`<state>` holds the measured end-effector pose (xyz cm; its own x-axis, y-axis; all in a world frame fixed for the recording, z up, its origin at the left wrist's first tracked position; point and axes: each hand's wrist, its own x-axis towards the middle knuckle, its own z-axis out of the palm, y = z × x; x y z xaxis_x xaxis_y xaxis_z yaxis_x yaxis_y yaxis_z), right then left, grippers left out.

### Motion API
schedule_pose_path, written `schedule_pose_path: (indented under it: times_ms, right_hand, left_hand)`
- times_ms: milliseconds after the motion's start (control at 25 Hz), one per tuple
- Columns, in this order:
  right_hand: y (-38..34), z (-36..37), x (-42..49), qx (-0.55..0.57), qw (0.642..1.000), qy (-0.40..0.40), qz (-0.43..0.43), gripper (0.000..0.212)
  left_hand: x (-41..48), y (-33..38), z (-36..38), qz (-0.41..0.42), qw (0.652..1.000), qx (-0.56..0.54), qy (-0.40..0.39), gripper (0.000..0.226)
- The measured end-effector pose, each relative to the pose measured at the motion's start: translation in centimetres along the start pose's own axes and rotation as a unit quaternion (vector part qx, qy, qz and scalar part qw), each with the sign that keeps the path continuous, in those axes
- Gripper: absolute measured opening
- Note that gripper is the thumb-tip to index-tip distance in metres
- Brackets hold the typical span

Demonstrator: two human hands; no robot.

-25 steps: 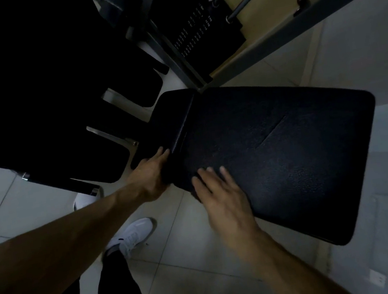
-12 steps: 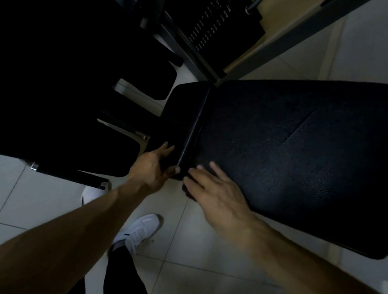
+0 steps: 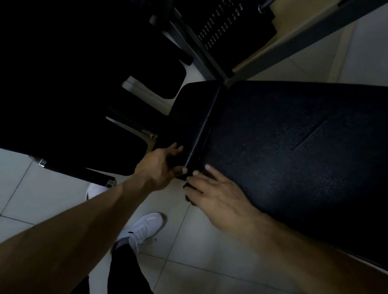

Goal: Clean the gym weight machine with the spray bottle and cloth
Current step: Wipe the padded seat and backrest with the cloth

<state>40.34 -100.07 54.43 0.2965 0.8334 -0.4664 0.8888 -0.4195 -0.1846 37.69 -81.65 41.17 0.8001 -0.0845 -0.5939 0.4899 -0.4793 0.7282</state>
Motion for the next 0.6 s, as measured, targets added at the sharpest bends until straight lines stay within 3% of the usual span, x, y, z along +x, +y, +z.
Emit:
schedule_pose_path:
  times_ms: [80,240,280,400,480,520,600]
  right_hand:
    - [2.7,-1.7,1.6,-0.025,1.000,-0.002,0.007,0.050]
    - [8.3,-4.5,5.9,-0.044,0.976,0.039,0.210,0.063]
    - [7.5,-4.7,6.3,-0.029,0.980,0.025,0.197,0.062]
    - [2.6,-2.3,3.8,0.033,0.996,-0.081,0.030,0.045]
    - [1.6,-2.1,2.6,0.055,0.992,-0.109,-0.042,0.042]
    - [2.6,-2.3,3.1,0.041,0.993,-0.100,-0.043,0.040]
    - [5.6,-2.5,5.2,0.009,0.997,-0.053,0.055,0.055]
  left_hand:
    - [0.1,0.0,-0.1,0.000,1.000,-0.003,-0.001,0.073]
    - [0.1,0.1,-0.2,-0.007,1.000,0.004,-0.013,0.072]
    - [0.1,0.1,-0.3,-0.006,1.000,0.007,-0.013,0.071]
    - [0.1,0.0,-0.3,0.003,1.000,0.009,-0.019,0.068]
    - [0.0,0.0,-0.6,0.008,0.999,0.009,-0.035,0.066]
    - [0.0,0.1,-0.9,0.012,0.999,0.011,-0.041,0.064]
    - [0.0,0.3,-1.5,0.012,0.999,0.014,-0.051,0.062]
